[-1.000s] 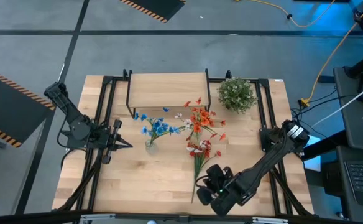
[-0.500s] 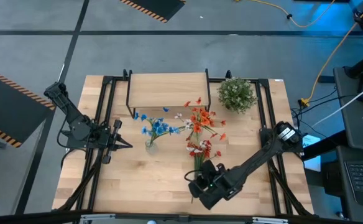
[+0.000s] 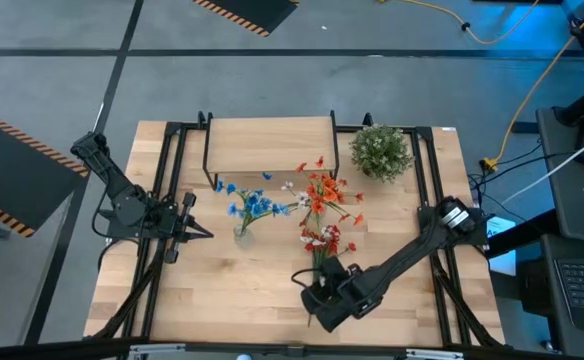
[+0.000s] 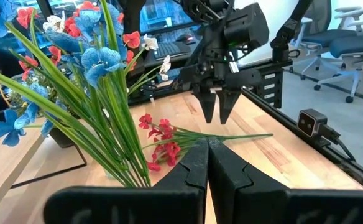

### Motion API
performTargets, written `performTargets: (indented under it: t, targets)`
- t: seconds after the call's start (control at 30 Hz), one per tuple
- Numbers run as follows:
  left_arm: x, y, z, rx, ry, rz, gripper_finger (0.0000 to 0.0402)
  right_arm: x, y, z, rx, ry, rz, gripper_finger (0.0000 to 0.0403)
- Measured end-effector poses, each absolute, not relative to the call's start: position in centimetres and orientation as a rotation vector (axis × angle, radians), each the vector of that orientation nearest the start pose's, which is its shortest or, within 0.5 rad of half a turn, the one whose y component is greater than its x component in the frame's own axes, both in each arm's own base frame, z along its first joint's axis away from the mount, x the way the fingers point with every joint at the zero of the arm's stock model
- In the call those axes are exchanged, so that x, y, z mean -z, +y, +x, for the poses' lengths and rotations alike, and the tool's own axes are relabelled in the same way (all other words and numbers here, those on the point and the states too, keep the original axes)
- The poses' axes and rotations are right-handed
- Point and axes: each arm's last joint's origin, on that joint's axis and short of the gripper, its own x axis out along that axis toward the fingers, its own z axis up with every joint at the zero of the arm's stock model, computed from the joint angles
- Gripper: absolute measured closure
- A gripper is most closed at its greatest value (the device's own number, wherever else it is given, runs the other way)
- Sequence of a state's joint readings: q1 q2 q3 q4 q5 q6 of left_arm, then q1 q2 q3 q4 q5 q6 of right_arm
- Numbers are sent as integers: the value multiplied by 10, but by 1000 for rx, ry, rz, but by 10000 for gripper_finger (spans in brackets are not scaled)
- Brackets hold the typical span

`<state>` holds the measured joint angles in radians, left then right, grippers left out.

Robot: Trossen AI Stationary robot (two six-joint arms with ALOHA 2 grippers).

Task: Pick and place flowers into a vace then onto a shelf
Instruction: Put the orange flowers into the left transparent vase

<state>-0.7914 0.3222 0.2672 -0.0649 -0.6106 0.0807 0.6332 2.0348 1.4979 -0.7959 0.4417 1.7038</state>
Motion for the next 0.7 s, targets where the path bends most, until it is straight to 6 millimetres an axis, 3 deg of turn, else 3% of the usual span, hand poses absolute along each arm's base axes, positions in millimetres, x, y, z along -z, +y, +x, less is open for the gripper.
performTargets:
  t: [0.4,0.7]
  targets:
    - [-221,-65,88,184,98,151,400,-142,229,338,835,874,816,180]
    - [-221,-65,88,184,99,153,399,-131,219,348,880,814,795,180]
